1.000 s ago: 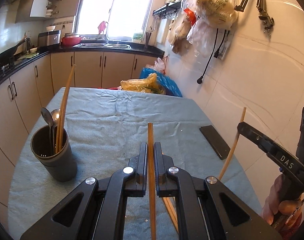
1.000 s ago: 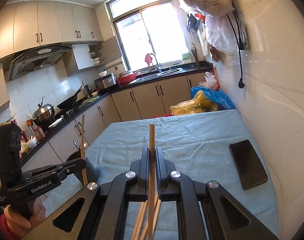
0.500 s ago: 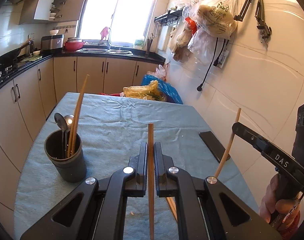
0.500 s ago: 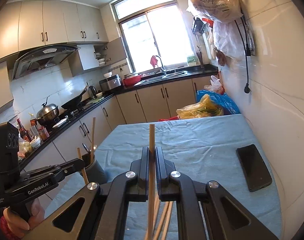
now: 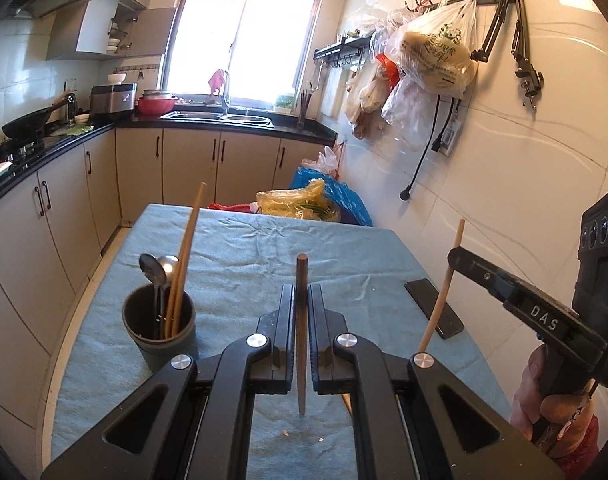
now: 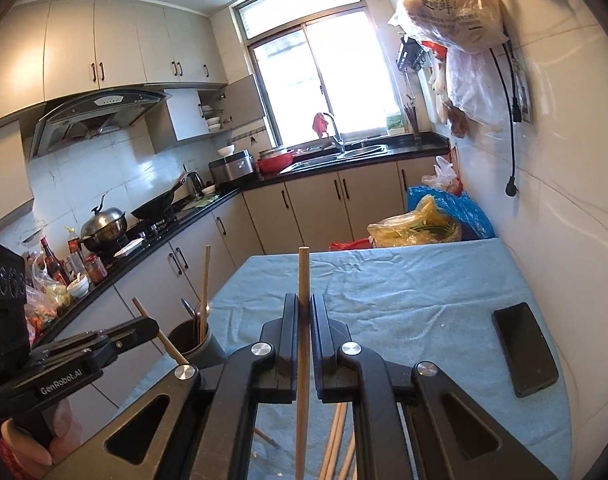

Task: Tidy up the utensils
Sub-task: 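Lift both held chopsticks and carry them over the black holder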

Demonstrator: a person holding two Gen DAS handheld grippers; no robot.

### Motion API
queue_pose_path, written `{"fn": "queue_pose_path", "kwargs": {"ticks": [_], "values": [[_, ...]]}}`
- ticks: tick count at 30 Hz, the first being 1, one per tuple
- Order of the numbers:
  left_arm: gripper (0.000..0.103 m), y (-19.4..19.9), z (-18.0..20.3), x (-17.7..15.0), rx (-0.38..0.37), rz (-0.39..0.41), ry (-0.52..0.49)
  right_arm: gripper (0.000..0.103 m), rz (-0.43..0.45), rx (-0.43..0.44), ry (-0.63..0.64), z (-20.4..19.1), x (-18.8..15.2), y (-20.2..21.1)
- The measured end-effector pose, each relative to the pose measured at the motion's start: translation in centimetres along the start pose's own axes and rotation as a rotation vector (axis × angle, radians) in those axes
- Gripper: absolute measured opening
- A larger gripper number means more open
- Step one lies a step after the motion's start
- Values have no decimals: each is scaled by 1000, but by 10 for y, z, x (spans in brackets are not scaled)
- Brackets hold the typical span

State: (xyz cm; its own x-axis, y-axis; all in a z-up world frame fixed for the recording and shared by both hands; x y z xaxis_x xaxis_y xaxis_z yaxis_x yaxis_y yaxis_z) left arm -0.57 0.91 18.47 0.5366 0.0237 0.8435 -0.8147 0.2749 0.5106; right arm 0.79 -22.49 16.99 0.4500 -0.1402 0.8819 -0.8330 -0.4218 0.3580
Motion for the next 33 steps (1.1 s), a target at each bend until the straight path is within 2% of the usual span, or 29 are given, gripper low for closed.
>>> {"fn": "queue_pose_path", "kwargs": {"ticks": [14, 26, 33], "values": [[5, 23, -20, 31, 14, 42, 3, 6, 13, 27, 12, -22, 25, -22], [5, 64, -66, 91, 85, 169, 29, 6, 83, 117, 13, -80, 77, -64], [5, 58, -95, 110, 125, 194, 51, 6, 117, 154, 5, -114, 98, -98]]}}
Point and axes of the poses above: each gripper's, at about its wrist camera, not at the fingertips, and y roughly against the way its jaws point, z to its right, x to its top, the point moved 1 cm from there along -y, roughly the way its jaws point, and after that the axes turned 5 degrees about x, right-handed, at the moved point
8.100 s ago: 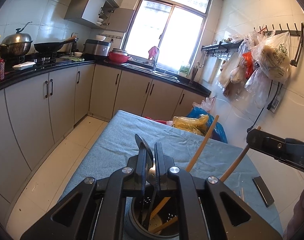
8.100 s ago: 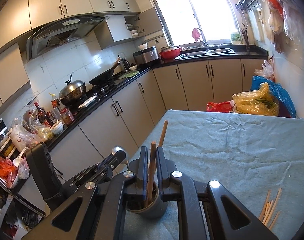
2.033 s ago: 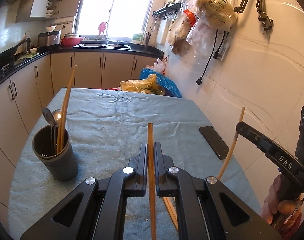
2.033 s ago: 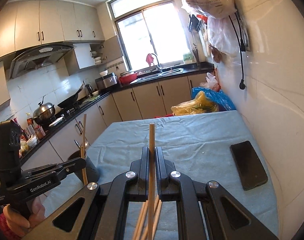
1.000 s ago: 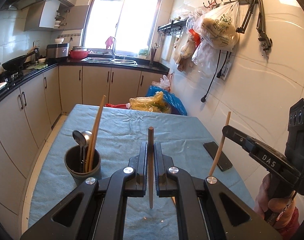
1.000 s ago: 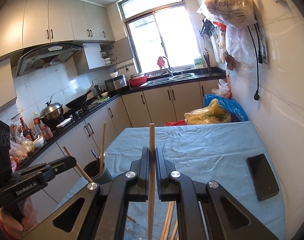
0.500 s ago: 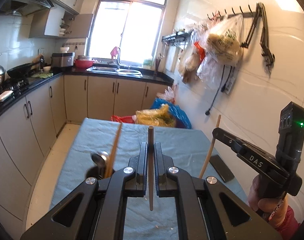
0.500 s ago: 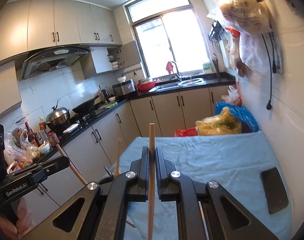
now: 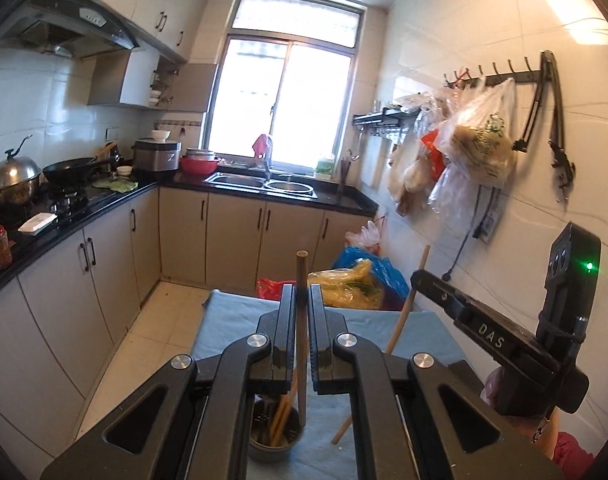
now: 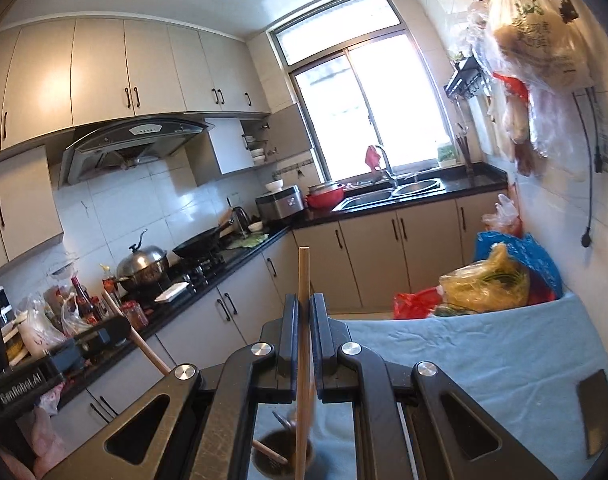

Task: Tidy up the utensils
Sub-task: 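Lift both held chopsticks and carry them over the black holder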

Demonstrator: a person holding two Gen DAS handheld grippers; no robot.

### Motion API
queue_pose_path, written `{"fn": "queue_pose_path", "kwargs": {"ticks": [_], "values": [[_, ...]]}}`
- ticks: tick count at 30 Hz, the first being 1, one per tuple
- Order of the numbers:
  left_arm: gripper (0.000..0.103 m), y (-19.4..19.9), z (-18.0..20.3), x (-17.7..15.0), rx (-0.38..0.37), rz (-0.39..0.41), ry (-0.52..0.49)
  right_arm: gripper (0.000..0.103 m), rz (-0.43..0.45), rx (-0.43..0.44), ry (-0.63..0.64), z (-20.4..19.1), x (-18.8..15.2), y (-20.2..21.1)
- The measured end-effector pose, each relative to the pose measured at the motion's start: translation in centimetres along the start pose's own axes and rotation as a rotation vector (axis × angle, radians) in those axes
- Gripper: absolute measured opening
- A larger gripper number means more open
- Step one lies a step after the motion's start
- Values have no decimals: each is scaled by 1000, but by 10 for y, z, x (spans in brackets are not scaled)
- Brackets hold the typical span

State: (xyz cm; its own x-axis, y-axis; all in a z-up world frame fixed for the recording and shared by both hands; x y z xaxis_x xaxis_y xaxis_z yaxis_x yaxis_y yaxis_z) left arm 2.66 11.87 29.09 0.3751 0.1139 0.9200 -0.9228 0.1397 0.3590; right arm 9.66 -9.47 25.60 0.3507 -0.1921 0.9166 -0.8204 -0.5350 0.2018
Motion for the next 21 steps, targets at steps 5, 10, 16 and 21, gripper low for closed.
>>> {"fn": "queue_pose_path", "kwargs": {"ticks": [5, 10, 16, 21], "values": [[5, -21, -26, -9, 28, -43, 35, 6, -16, -9, 15, -12, -8, -34], [5, -43, -49, -22, 41, -98, 69, 6, -87, -29, 33, -12, -27, -69], [5, -71, -65, -39, 60, -152, 97, 6, -163, -52, 23, 1, -52, -94], [5, -87, -72, -52, 52, -189, 121, 7, -223, -56, 22, 9, -66, -101]]}}
Point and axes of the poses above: each gripper's, at about its wrist camera, not at the fingertips, and y roughly against the way its jaws point, z to its right, x to its top, the point moved 1 cm from there along -y, roughly the way its jaws point, and after that the axes turned 5 degrees about x, right-handed, at the moved point
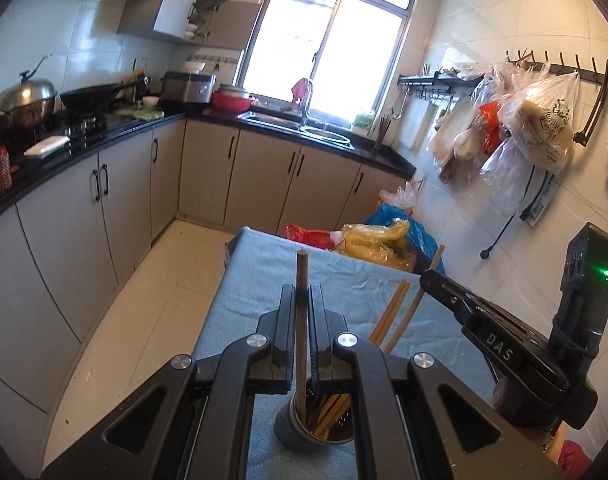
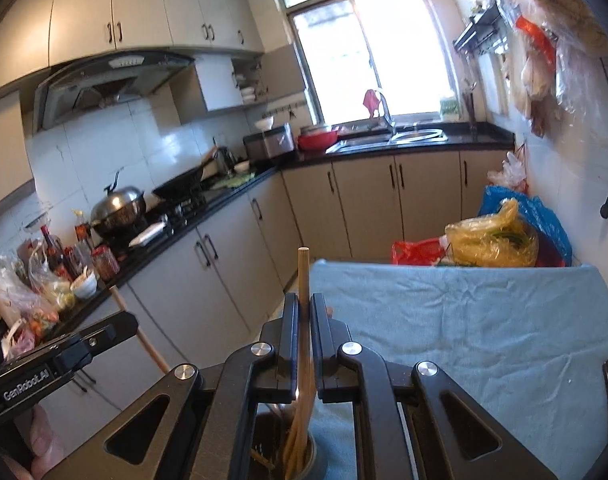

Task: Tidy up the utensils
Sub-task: 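Open the left tool to drop its chopstick in while the right tool releases its own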

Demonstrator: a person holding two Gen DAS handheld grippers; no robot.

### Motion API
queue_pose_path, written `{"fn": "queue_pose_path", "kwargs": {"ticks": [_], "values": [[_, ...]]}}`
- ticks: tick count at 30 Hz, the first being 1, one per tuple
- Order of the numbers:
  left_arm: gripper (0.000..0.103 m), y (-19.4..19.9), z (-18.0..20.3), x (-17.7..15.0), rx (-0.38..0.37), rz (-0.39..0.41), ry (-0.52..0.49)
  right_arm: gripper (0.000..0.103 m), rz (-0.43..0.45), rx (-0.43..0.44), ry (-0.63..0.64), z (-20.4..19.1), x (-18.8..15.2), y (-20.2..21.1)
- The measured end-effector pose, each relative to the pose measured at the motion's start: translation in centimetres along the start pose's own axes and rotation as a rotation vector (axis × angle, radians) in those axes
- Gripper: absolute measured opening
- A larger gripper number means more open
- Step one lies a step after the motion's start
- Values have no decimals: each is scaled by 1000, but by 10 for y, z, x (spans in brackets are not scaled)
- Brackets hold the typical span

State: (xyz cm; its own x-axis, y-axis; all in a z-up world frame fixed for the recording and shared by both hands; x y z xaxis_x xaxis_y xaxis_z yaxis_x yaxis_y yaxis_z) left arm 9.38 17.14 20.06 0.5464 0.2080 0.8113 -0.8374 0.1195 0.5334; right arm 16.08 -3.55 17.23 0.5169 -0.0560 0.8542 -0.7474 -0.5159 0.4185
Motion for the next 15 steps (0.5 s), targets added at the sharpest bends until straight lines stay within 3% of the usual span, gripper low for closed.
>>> {"fn": "queue_pose_path", "kwargs": {"ticks": [15], "values": [[6, 14, 4, -1, -7, 21, -3, 12, 12, 32, -15, 1, 3, 29]]}}
Point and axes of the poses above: each gripper's, at about its wrist camera, not at the fingertips, and y roughly against the way its jaws point, z to its right, x to its top, the point moved 1 cm from there along -y, roughly the way its jaws point, and after that the axes turned 5 degrees about x, right-handed, at the moved point
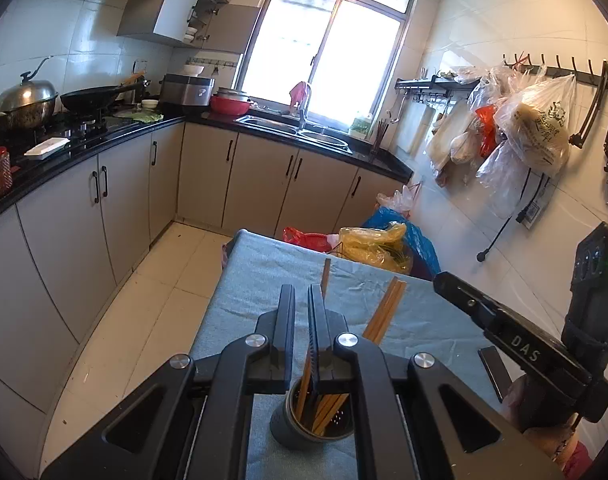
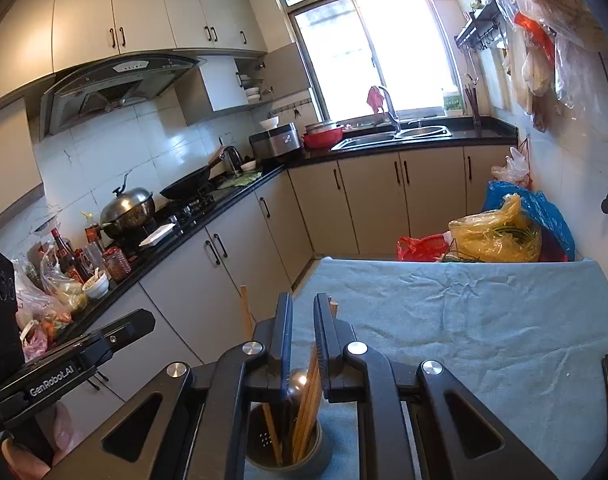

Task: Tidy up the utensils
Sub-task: 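Open the left tool to drop its chopstick in while the right tool releases its own, then move both open tools over the remaining chopsticks on the cloth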

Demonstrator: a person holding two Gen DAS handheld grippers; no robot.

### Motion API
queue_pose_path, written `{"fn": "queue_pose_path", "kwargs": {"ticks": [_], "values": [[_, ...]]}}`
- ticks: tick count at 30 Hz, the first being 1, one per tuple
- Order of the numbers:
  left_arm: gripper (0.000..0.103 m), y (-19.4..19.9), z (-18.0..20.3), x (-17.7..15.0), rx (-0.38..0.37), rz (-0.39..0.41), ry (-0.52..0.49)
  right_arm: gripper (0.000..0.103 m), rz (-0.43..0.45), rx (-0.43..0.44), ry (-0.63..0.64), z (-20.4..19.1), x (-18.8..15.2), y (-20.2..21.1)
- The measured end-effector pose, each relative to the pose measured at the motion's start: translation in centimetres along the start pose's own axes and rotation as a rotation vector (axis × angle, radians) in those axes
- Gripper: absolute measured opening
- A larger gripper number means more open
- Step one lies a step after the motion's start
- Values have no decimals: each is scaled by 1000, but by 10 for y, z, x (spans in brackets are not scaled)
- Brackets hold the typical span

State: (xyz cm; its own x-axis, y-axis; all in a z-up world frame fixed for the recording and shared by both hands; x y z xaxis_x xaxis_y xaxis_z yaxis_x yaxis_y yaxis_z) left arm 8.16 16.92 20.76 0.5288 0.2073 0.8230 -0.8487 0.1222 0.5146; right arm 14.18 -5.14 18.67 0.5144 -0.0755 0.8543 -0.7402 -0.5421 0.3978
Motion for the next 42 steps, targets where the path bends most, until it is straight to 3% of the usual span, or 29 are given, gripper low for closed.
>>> {"fn": "queue_pose_path", "kwargs": {"ticks": [6, 12, 19, 26, 32, 42], "values": [[6, 27, 11, -11, -7, 39, -9, 12, 16, 33, -23, 7, -5, 37], [7, 47, 42, -47, 0, 58, -56, 13, 2, 58, -63, 27, -35, 75], [8, 34, 88, -109, 6, -27, -112, 13, -109, 38, -88, 65, -99, 102], [8, 7, 128, -161, 60, -116, -190, 13, -140, 3, -102, 102, -133, 132], [8, -8, 155, -186, 80, -170, -264, 13, -159, -30, -143, 128, -150, 144], [8, -13, 178, -197, 90, -185, -333, 13, -185, -56, -184, 149, -155, 145]]}}
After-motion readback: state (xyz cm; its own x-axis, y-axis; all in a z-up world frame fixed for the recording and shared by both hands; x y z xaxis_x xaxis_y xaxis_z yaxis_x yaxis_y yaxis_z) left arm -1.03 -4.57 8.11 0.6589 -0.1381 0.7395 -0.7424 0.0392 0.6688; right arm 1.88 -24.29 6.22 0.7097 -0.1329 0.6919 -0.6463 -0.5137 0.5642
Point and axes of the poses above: each gripper's, at about its wrist camera, not at the fingertips, and y roughly against the way its jaws point, z to its right, x to its top, the point moved 1 cm from there along -y, roughly the way its jaws point, and after that the axes turned 5 degrees about x, right-handed, at the moved point
